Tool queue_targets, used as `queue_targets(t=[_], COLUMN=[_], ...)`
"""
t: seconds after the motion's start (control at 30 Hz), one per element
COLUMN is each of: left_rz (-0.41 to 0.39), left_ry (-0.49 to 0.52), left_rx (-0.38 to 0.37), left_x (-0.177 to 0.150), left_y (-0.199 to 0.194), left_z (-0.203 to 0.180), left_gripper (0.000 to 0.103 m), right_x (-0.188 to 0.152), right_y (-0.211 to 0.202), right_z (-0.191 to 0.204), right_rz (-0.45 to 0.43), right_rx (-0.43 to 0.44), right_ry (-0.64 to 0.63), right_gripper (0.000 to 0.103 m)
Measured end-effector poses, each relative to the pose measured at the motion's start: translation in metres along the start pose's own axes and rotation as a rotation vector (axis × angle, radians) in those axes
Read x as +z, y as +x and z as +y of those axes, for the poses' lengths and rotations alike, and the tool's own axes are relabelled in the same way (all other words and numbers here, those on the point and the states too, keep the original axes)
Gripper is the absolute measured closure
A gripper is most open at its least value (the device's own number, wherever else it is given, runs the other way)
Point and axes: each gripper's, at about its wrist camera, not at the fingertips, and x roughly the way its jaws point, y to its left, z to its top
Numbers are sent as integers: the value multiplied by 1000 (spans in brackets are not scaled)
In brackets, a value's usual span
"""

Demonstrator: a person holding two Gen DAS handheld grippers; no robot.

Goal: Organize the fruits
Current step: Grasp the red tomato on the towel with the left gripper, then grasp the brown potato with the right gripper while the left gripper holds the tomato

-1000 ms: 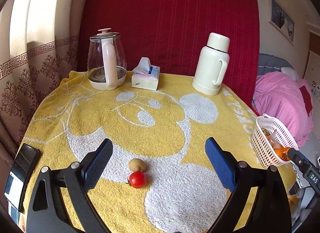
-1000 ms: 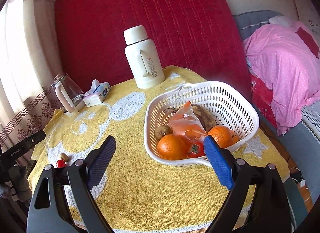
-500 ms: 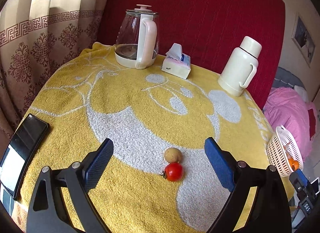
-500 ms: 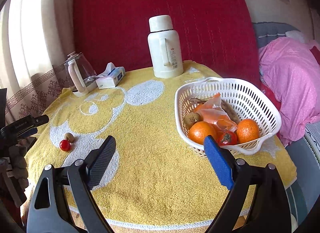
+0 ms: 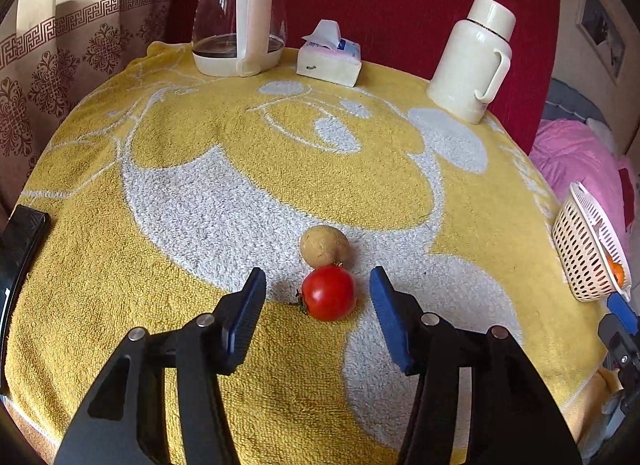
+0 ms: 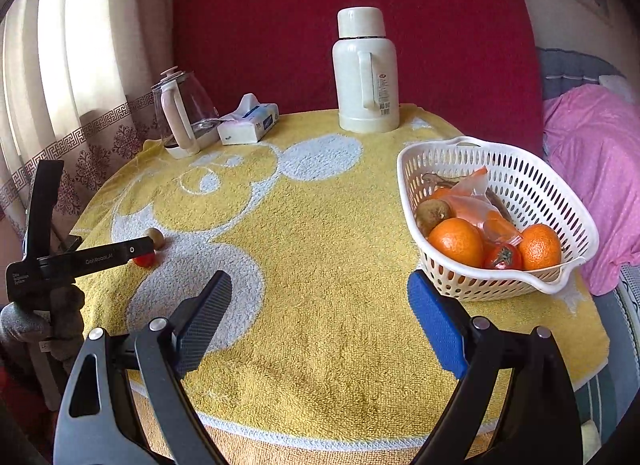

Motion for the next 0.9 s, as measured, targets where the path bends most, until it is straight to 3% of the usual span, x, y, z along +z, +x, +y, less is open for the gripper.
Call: queue_targets(t=[0.3,0.63,0.9], left_rz=[1,-21,-92], left_ry=[34,23,46], left_rx=[18,18,88], left_x=[-5,-8,-8], left_y=[6,-6,-37], left_z=[-5,1,23], left_gripper=[67,69,69], right_x=[-3,-4,-3], right_y=[5,9,11], right_z=[5,1,3], right_rz=[23,39,49], right_rx=[10,17,15], right_ry=[-22,-3,-1], right_gripper=[12,12,12])
